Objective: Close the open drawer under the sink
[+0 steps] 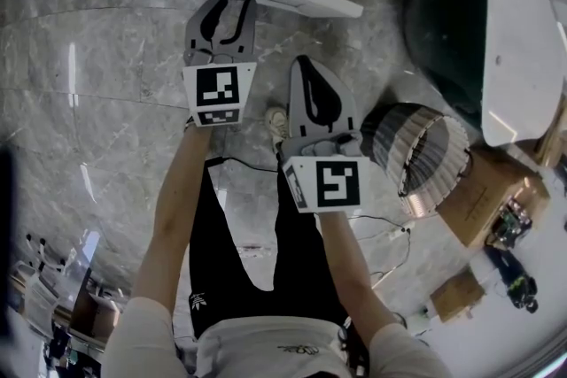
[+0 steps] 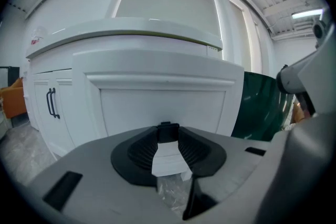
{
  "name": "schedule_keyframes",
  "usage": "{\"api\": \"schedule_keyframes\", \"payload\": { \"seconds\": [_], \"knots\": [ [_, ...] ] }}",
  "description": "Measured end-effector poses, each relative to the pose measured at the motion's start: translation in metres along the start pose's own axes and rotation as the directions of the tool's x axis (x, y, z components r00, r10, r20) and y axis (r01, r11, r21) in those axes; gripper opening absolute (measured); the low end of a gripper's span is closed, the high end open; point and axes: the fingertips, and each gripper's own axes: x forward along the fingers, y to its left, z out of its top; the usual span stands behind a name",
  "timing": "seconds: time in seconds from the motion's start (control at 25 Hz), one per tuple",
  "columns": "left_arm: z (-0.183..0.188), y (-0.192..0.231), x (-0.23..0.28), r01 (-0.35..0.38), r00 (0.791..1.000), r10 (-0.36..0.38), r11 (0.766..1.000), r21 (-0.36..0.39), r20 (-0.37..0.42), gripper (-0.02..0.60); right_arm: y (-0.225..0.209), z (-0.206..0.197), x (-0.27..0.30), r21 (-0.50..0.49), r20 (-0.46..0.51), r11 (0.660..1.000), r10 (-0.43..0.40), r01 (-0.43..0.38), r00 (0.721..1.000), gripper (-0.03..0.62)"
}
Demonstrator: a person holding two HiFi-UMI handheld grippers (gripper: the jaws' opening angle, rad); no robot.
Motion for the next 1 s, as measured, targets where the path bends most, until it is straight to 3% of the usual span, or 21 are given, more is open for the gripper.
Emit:
{"api": "schedule_keyframes", "payload": {
  "seconds": [0.44,0.76,1.0],
  "knots": [
    [0.025,0.014,0.058,0.004,1.0,-0.004,1.0,-0.01,-0.026,0.133,-0.005,0.02,0.014,0.027,0.045,0.999,-0.022,0.021,0.999,0.03],
    [0.027,0.015,0.076,-0.013,1.0,0.013,1.0,-0.012,-0.023,0.133,-0.021,0.035,0.033,0.017,0.061,0.999,-0.052,0.051,0.997,0.031],
    [0.029,0.017,0.081,0.016,1.0,-0.016,1.0,0.004,-0.022,0.133,-0.026,0.031,0.043,0.014,0.046,0.998,-0.058,0.058,0.997,0.03]
  ]
}}
